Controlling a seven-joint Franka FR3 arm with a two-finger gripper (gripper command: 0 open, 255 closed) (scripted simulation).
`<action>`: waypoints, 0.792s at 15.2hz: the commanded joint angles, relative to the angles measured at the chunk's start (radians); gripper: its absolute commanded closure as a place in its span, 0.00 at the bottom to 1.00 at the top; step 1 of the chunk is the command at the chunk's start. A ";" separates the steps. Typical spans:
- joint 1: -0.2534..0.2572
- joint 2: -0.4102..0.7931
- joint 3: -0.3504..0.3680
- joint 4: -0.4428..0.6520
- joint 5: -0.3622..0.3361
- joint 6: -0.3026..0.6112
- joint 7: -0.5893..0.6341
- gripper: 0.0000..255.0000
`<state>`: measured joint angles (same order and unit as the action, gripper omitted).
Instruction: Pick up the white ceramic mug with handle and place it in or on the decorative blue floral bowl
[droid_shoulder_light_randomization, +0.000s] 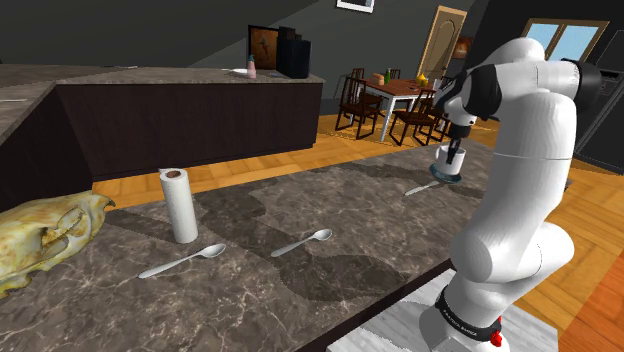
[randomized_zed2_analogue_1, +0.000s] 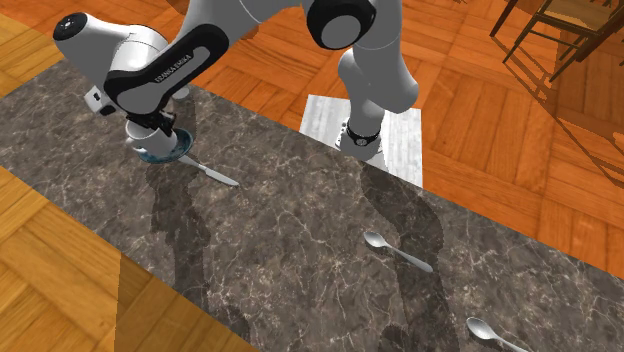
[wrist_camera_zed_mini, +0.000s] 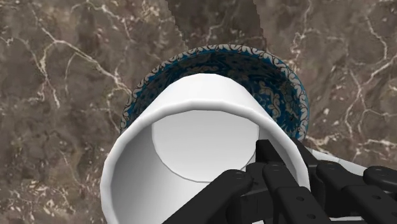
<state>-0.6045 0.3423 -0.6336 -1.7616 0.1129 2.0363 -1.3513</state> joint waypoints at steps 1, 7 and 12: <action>-0.002 0.006 0.002 -0.005 0.004 0.011 -0.002 1.00; -0.002 0.006 0.002 -0.005 0.004 0.011 -0.002 1.00; -0.002 0.006 0.002 -0.005 0.004 0.011 -0.002 0.00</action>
<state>-0.6063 0.3487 -0.6318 -1.7667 0.1172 2.0476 -1.3531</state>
